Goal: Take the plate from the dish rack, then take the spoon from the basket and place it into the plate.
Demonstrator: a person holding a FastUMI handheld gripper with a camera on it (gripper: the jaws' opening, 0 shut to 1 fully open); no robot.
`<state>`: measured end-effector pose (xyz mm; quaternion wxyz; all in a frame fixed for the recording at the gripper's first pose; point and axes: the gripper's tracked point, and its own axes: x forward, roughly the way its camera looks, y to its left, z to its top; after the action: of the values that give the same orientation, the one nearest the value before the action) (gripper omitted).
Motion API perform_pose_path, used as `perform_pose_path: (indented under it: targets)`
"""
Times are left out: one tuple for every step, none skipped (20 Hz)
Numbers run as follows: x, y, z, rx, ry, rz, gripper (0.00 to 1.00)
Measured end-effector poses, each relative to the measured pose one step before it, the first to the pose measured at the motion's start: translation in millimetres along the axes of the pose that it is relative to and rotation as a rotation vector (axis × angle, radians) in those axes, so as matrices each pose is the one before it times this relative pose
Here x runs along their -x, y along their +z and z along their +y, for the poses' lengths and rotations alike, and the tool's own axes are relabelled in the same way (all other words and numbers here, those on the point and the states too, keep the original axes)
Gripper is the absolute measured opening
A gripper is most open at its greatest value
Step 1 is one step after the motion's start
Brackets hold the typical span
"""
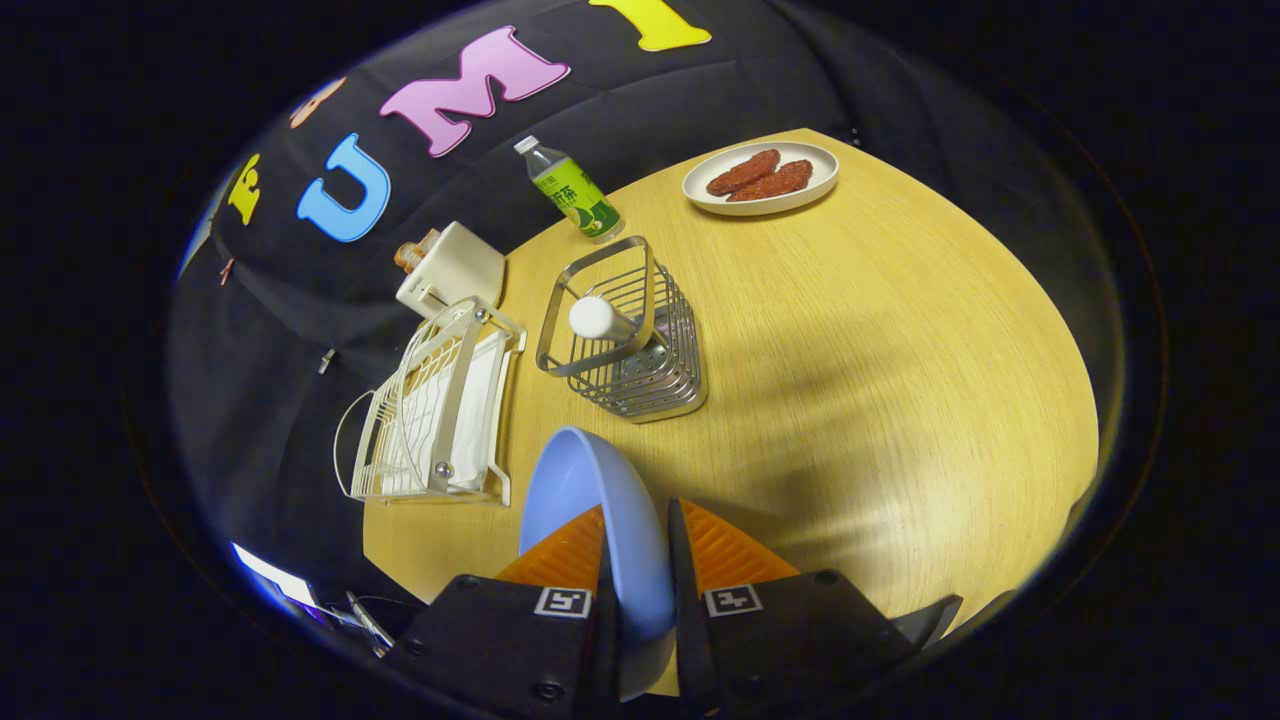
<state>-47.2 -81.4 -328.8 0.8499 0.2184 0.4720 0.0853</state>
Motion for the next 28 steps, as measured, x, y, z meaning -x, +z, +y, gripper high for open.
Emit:
perform_pose_path:
  targets:
    - [-3.36, 0.12, 0.59, 0.00656, 0.0122, 0.00262, 0.26]
    - [-0.35, -0.01, -1.39, 0.01608, 0.00876, -0.00288, 0.27]
    - [-1.18, 0.94, -1.33, 0.01464, 0.01027, -0.00601, 0.27]
    - [-3.64, -0.6, -0.72, 0.00779, 0.01079, 0.00175, 0.27]
    - [-0.82, 0.55, -0.77, -0.00196, -0.00237, 0.00496, 0.28]
    - [-1.33, 1.39, -4.87, 0.00309, -0.01379, 0.00038, 0.3]
    - [2.12, 4.46, -2.73, 0.00663, -0.00658, -0.00814, 0.3]
    - [2.72, 4.53, -2.16, 0.01519, -0.01109, -0.01295, 0.32]
    - [1.65, 4.56, -1.01, 0.02525, -0.00507, -0.01868, 0.41]
    - [4.96, 5.55, 2.88, 0.03348, 0.00684, -0.02476, 0.5]
    - [3.95, 6.56, 3.38, 0.04153, 0.01177, -0.03271, 0.63]
    - [4.24, 8.97, 2.68, 0.04977, 0.00804, -0.04296, 0.75]
    - [7.54, 11.42, 0.45, 0.05834, -0.00017, -0.04673, 0.88]
    - [1.35, 6.67, 0.44, 0.05782, 0.00009, -0.04383, 0.98]
    - [5.45, 10.47, 3.2, 0.05201, 0.00988, -0.04917, 0.98]
    - [3.8, 11.86, 6.72, 0.05405, 0.01691, -0.0556, 0.98]
    - [2.23, 14.0, 2.01, 0.06351, 0.00377, -0.05897, 0.98]
    - [-0.36, 11.72, -2.99, 0.05942, -0.0047, -0.06076, 0.98]
    - [-1.51, 11.34, 0.75, 0.04352, 0.00452, -0.05603, 0.98]
    - [-2.73, 7.02, 4.82, 0.02807, 0.00976, -0.03978, 0.98]
    - [-4.47, 2.59, 2.49, 0.01525, 0.00754, -0.01863, 0.98]
    - [-3.75, -2.36, 0.07, 0.00637, 0.00209, -0.00637, 0.98]
    - [-5.27, -2.66, -1.61, 0.00259, -0.00285, -0.00151, 0.98]
    - [-6.03, -1.99, -2.33, -0.00117, -0.00477, -0.00047, 0.98]
    - [-7.29, -0.65, -2.6, -0.00235, -0.00701, -0.00375, 0.98]
    - [-4.72, -0.56, -3.13, -0.00171, -0.00776, -0.00818, 0.98]
    - [-4.54, -0.09, -2.83, 0.00322, -0.00964, -0.00896, 0.98]
    - [-5.73, -2.25, -5.7, 0.01597, -0.02104, -0.00365, 0.98]
